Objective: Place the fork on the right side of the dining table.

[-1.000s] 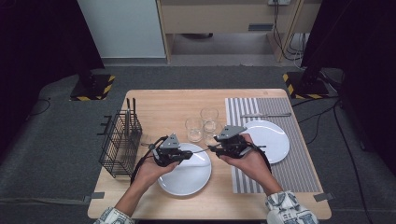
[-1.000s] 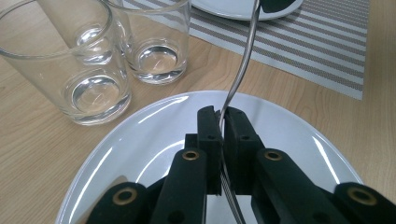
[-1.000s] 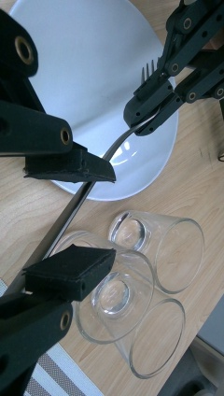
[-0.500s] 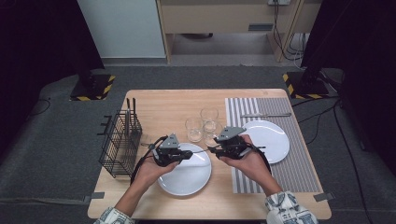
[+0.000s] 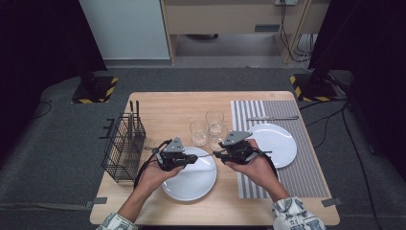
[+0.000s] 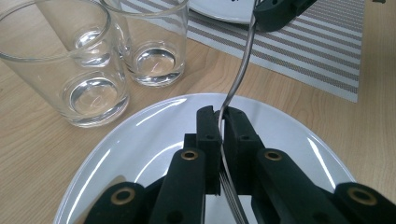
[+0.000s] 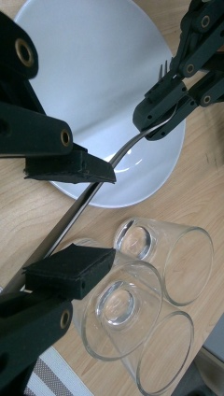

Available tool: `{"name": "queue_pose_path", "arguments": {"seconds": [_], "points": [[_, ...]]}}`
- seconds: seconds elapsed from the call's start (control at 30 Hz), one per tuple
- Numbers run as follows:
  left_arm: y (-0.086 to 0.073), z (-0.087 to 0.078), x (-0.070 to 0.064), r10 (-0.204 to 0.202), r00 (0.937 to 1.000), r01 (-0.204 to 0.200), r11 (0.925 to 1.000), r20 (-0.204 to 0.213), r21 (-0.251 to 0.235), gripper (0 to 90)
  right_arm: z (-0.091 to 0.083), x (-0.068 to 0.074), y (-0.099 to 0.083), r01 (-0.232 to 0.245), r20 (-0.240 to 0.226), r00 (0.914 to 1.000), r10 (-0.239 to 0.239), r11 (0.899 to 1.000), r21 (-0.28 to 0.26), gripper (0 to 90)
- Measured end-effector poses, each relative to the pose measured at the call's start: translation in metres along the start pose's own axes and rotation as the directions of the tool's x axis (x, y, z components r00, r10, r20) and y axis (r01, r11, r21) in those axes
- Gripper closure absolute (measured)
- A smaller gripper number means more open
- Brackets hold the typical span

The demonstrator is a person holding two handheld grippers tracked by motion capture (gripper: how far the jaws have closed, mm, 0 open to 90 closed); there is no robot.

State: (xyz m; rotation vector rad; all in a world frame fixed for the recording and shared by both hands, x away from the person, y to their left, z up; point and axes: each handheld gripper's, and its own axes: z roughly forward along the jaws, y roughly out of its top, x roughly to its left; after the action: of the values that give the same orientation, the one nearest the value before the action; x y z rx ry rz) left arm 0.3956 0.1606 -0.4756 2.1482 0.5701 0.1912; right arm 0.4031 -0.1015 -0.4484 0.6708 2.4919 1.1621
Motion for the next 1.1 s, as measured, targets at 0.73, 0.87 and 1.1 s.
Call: {"name": "queue_pose_path", "arguments": {"seconds": [0.73, 0.87, 1.1], "points": [[0.001, 0.001, -0.002, 0.016, 0.9999, -0.016, 0.9998, -0.006, 0.009, 85.0, 0.007, 0.010, 0.014, 0.053, -0.045, 0.9975, -0.054, 0.998, -0.029, 54.2], [0.000, 0.001, -0.002, 0.016, 0.9999, -0.016, 0.9998, -0.007, 0.009, 85.0, 0.016, 0.014, 0.015, 0.078, -0.056, 0.9953, -0.079, 0.997, -0.012, 53.0], [0.000, 0.001, -0.002, 0.024, 0.9997, -0.023, 0.9996, -0.005, 0.014, 85.0, 0.025, 0.020, 0.015, 0.116, -0.084, 0.9898, -0.115, 0.993, 0.012, 52.0]]}}
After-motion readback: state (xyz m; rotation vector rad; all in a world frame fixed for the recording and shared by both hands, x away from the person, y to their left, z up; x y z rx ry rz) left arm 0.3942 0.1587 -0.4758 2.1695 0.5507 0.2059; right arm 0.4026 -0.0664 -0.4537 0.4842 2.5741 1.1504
